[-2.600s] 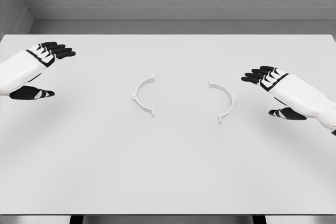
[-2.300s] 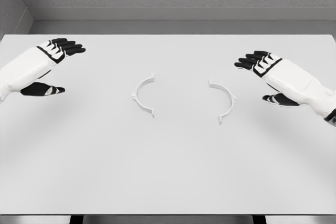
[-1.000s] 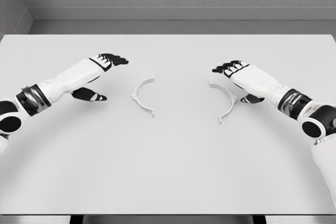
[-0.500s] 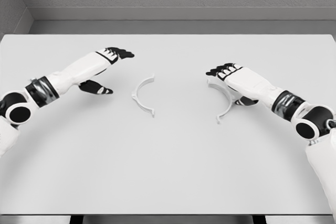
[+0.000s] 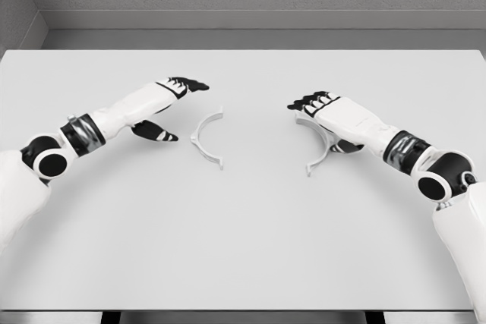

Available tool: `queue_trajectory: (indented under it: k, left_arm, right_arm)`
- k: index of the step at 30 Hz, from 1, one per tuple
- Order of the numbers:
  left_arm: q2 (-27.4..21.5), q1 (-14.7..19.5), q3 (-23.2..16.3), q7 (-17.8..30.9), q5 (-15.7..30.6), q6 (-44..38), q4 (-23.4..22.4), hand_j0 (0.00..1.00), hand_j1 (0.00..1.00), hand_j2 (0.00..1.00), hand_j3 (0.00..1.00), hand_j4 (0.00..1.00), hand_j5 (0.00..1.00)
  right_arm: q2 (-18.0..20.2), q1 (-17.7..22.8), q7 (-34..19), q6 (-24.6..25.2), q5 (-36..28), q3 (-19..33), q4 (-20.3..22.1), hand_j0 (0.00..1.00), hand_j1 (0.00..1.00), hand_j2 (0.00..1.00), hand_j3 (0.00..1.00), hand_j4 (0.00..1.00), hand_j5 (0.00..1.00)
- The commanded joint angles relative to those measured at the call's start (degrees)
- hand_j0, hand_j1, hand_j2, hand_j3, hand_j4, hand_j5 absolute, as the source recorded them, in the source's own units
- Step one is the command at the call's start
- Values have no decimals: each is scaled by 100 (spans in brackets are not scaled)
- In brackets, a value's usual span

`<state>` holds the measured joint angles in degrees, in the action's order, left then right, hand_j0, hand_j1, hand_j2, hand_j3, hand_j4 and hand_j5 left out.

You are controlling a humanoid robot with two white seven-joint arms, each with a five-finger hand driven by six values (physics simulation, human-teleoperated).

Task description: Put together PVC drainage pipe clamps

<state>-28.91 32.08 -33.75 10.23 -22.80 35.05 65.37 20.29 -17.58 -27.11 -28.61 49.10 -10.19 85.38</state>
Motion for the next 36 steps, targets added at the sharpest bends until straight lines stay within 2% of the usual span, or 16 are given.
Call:
queue_trajectory:
  k: [1, 13, 18, 23, 29, 36]
  left_arm:
    - [17, 0, -9, -3, 39, -5, -51, 100, 100, 100, 100, 100, 100]
    - [263, 185, -9, -3, 39, -5, -508, 100, 100, 100, 100, 100, 100]
    - [325, 193, -9, -3, 39, -5, -508, 100, 100, 100, 100, 100, 100]
    - [378, 193, -9, 5, 30, -5, -526, 100, 100, 100, 100, 100, 100]
    - [509, 185, 0, 5, -58, -5, -526, 100, 100, 100, 100, 100, 100]
    - [712, 185, 9, 5, -172, -5, -508, 100, 100, 100, 100, 100, 100]
  right_arm:
    - [-34, 0, -23, 13, -32, 0, 40, 100, 100, 100, 100, 100, 100]
    - [-113, -79, -31, 101, -32, -194, 31, 100, 100, 100, 100, 100, 100]
    - [62, -70, -23, 101, -32, -18, 5, 100, 100, 100, 100, 100, 100]
    - [62, -158, -23, 128, -23, 114, -135, 100, 100, 100, 100, 100, 100]
    - [1, -272, -23, 163, 82, 70, -382, 100, 100, 100, 100, 100, 100]
    - [-184, -299, -23, 172, 197, 35, -382, 100, 100, 100, 100, 100, 100]
